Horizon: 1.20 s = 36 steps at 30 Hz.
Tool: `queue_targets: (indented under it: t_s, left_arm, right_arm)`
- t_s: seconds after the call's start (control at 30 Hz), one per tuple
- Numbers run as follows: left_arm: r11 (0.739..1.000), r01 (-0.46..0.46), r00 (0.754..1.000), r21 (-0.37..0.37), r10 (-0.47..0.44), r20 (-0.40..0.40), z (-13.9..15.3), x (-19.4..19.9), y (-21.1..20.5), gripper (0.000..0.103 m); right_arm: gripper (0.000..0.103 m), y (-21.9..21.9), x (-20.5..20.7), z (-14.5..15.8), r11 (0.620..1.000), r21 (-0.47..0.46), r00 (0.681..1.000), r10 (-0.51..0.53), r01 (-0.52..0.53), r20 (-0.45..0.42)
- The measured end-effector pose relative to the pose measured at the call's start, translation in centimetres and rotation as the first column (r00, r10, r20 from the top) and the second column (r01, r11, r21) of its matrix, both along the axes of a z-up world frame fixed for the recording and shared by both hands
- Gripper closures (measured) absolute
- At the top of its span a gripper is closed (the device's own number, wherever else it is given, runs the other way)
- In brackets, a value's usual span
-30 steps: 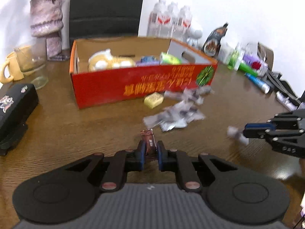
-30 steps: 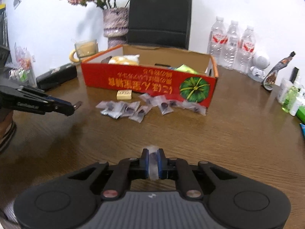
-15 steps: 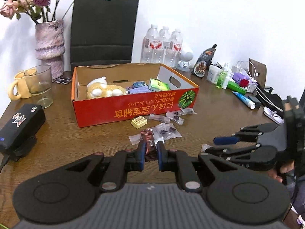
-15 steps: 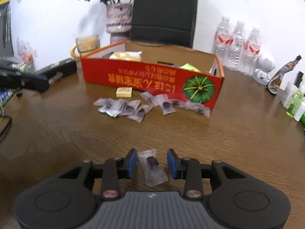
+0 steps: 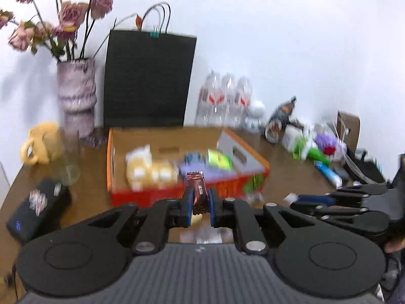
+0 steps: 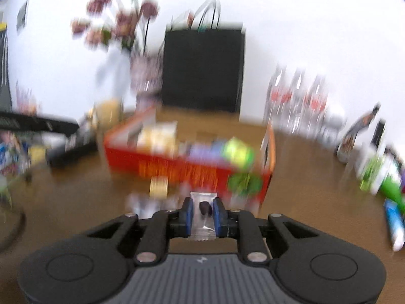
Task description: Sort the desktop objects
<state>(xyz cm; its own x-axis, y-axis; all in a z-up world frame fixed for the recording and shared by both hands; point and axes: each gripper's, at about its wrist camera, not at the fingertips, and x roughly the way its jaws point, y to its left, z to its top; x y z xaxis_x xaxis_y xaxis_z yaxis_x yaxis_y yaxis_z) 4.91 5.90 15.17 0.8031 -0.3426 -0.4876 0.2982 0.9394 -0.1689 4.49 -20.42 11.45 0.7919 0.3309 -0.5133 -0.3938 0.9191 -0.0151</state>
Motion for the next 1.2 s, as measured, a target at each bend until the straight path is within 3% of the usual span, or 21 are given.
queue_targets:
  t_s: [0.1,0.2,0.3,0.4,0.43,0.5,0.53,0.57,0.63,0.73,0.8,0.97,1.2]
  left_arm:
    - [1.0,-0.002,0.998,-0.027,0.0,-0.062,1.3,5.9,-0.6,0.09]
    - [1.0,-0.026,0.989,0.002,0.026,-0.149,1.0,12.9,-2.2,0.09]
    - [0.997,-0.064,0.971,0.032,0.07,-0.227,-0.6,18.5,-3.5,0.09]
    - [0.993,-0.105,0.956,0.057,0.117,-0.268,-2.6,22.0,-4.3,0.089]
    - [0.991,-0.12,0.951,0.057,0.131,-0.279,-3.3,22.8,-4.3,0.084]
    - [0.987,-0.147,0.936,0.067,0.161,-0.312,-4.2,23.9,-4.1,0.051]
    - [0.985,-0.159,0.931,0.07,0.174,-0.32,-4.5,24.3,-3.9,0.027]
    - [0.983,-0.169,0.931,0.069,0.182,-0.318,-4.6,24.4,-3.6,0.017]
    - [0.979,-0.188,0.918,0.083,0.205,-0.341,-4.7,24.7,-3.0,0.01]
    - [0.967,-0.227,0.887,0.119,0.256,-0.384,-4.8,24.7,-2.3,0.0]
    - [0.963,-0.23,0.865,0.143,0.27,-0.422,-5.0,24.6,-2.1,0.0]
    - [0.959,-0.208,0.842,0.19,0.275,-0.464,-4.5,23.1,-2.0,0.0]
    - [0.956,-0.174,0.862,0.236,0.264,-0.433,-2.8,17.8,-2.3,0.0]
  right_arm:
    - [0.087,0.7,4.4,4.0,1.0,0.008,1.0,0.002,-0.002,0.008]
    - [0.087,1.9,11.4,5.6,1.0,0.003,0.996,0.005,-0.005,-0.087]
    - [0.087,3.5,18.9,4.2,0.998,-0.031,0.968,-0.053,0.047,-0.245]
    - [0.087,4.3,23.6,1.8,0.994,-0.056,0.926,-0.105,0.091,-0.363]
    - [0.086,4.5,24.6,1.0,0.993,-0.065,0.915,-0.116,0.098,-0.388]
    - [0.078,4.7,26.1,-0.3,0.99,-0.086,0.892,-0.138,0.111,-0.431]
    - [0.058,4.6,26.5,-0.7,0.989,-0.092,0.879,-0.144,0.115,-0.454]
    - [0.032,4.5,26.8,-1.0,0.988,-0.101,0.865,-0.154,0.12,-0.478]
    - [0.014,4.4,27.2,-1.3,0.987,-0.113,0.843,-0.155,0.112,-0.516]
    - [0.014,4.4,27.3,-1.3,0.984,-0.149,0.822,-0.162,0.095,-0.545]
    - [0.014,4.3,27.3,-1.3,0.979,-0.176,0.809,-0.184,0.101,-0.558]
    - [0.014,3.9,26.0,-1.1,0.979,-0.178,0.777,-0.186,0.096,-0.602]
    - [0.014,2.2,20.9,1.3,0.988,-0.116,0.804,-0.151,0.103,-0.575]
